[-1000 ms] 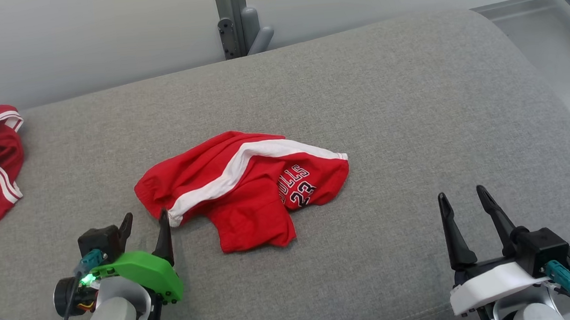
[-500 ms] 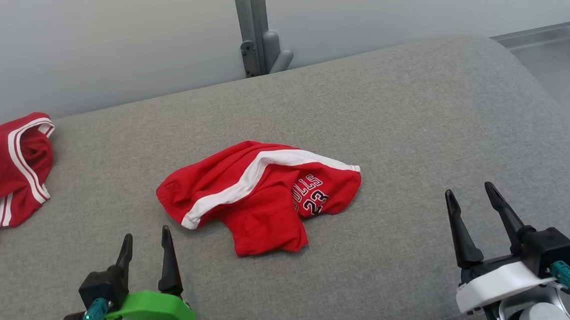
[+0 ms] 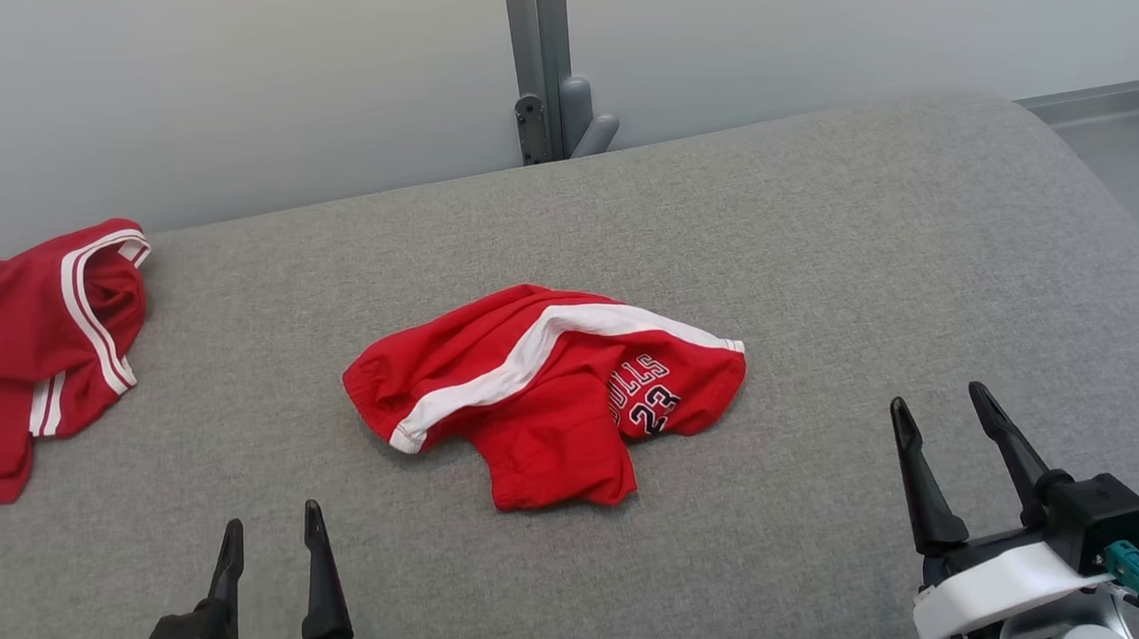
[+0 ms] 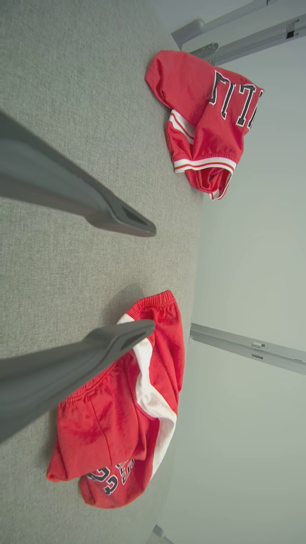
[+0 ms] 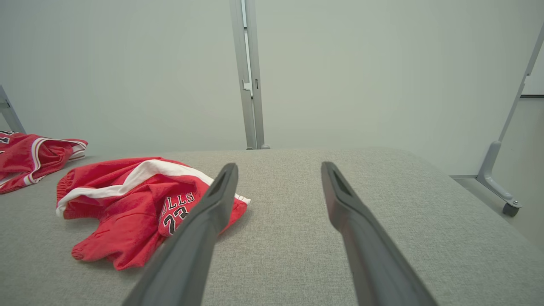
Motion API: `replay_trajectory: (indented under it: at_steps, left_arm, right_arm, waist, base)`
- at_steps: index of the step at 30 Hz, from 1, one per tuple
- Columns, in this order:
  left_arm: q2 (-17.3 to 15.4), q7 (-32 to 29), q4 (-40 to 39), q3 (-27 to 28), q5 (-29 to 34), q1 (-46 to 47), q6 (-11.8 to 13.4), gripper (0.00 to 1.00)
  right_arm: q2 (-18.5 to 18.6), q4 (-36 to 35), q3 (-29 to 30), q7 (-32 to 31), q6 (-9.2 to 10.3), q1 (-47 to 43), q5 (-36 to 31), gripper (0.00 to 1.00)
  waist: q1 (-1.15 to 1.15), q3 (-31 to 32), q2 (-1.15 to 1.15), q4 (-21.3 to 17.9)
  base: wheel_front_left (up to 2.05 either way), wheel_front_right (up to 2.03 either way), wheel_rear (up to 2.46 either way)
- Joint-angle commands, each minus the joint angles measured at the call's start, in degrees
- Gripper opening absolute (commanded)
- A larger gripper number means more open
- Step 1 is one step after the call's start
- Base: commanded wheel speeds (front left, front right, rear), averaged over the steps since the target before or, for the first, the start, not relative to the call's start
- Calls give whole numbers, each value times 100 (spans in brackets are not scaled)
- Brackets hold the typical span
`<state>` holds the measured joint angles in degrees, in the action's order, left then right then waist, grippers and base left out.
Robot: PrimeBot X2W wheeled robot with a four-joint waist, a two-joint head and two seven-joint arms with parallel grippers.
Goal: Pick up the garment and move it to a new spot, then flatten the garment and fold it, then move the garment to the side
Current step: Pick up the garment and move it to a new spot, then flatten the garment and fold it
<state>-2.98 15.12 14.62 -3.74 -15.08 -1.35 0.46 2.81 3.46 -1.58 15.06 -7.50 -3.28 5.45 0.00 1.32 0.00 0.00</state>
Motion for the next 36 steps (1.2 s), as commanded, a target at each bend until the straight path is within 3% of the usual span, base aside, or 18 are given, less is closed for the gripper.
replay_trajectory:
  at_steps: [1,22,30,36]
  left_arm:
    - [5,-1,-29,16,21,-84,11,100]
    - [8,-1,8,-213,-33,-89,77,100]
    - [6,-1,604,-488,-252,308,-27,100]
    - [4,0,1366,-701,-804,749,-116,100]
  right_arm:
    - [14,-19,-6,23,2,-58,21,100]
    - [15,52,-110,23,2,-74,97,100]
    - [15,84,-180,23,2,-31,78,100]
    - [15,108,-249,24,2,4,45,100]
  waist:
    - [0,12,0,13]
    - [0,33,0,28]
    - [0,-23,0,-67]
    - [0,-101,0,-213]
  base:
    - [0,0,0]
    - [0,0,0]
    - [0,0,0]
    - [0,0,0]
